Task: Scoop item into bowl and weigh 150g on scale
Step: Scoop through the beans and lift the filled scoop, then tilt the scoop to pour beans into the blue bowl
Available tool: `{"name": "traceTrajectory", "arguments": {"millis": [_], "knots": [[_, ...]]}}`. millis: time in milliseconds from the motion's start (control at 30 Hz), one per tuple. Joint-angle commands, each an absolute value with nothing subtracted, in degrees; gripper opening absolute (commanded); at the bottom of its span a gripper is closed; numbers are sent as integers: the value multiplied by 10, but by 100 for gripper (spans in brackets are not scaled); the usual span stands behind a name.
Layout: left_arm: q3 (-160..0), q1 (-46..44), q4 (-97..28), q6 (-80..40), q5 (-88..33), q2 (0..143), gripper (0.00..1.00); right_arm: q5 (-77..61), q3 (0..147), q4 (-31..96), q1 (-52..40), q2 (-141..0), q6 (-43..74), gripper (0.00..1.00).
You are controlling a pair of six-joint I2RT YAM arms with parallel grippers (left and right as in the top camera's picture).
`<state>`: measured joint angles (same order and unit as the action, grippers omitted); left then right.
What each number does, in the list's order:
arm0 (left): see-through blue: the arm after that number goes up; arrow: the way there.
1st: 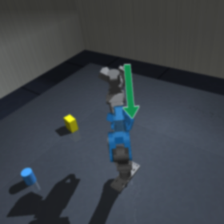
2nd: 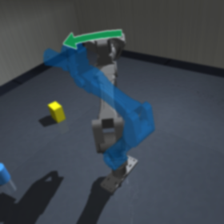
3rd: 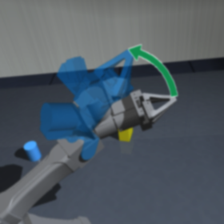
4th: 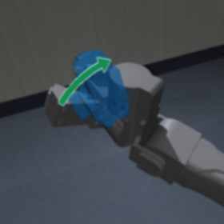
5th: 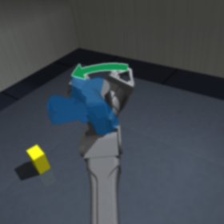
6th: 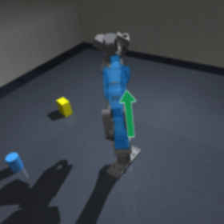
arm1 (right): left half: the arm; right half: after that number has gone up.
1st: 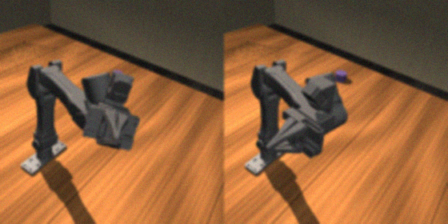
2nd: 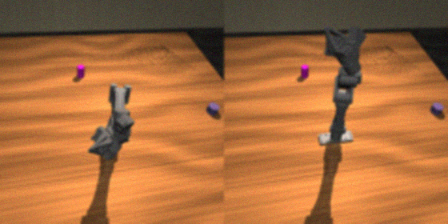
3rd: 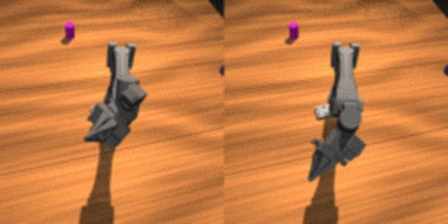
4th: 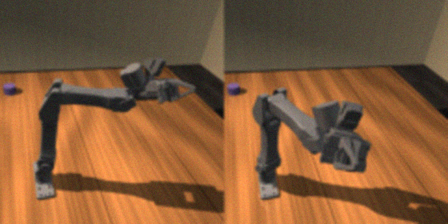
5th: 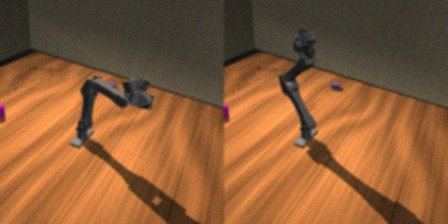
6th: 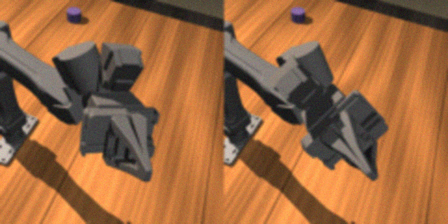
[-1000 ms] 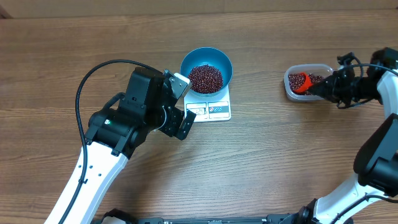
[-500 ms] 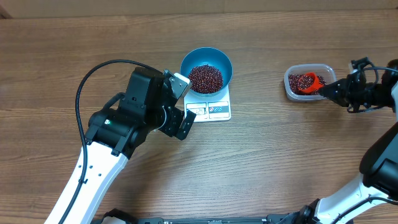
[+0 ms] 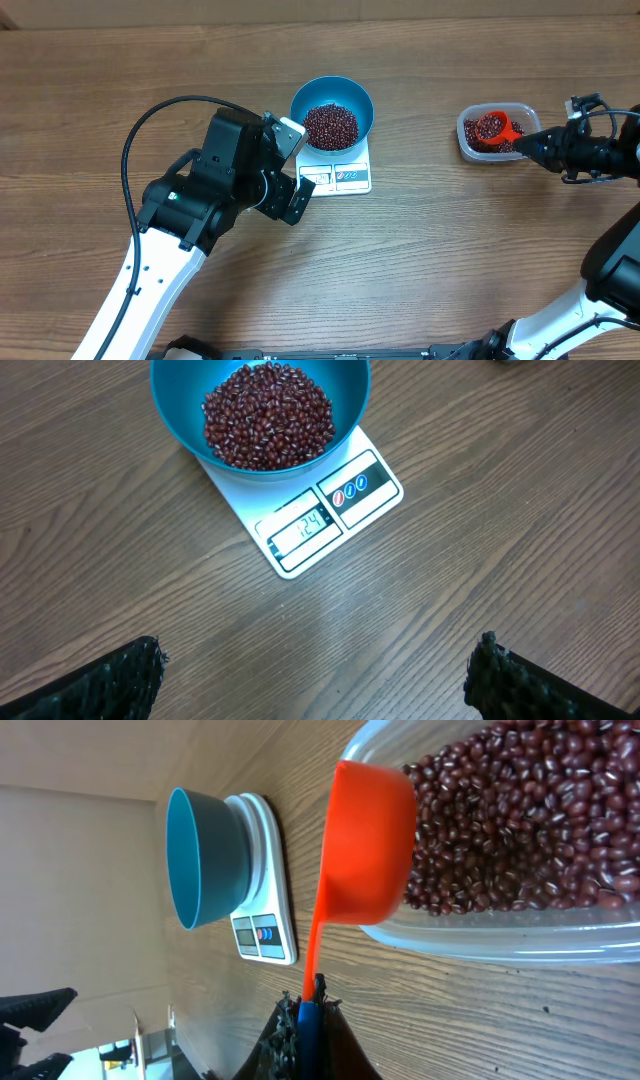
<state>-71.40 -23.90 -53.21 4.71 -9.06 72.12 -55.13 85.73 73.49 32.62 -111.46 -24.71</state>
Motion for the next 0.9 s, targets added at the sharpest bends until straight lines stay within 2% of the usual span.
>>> {"name": "traceTrajectory", "arguments": {"millis": [0,367,700,867], "knots": [[-711,-236,-533,58,-99,720,100,-583,854,736,328,-1117,-261,4],[-711,-236,-533,58,-99,720,100,-679,855,758,302,-1117,-288,4],[-711,-236,-533,58,-99,720,100,-717,892,757,198,-1115,-278,3],[-711,-236,-533,58,-99,720,100,-717,932,722,138,-1115,-211,4]]}}
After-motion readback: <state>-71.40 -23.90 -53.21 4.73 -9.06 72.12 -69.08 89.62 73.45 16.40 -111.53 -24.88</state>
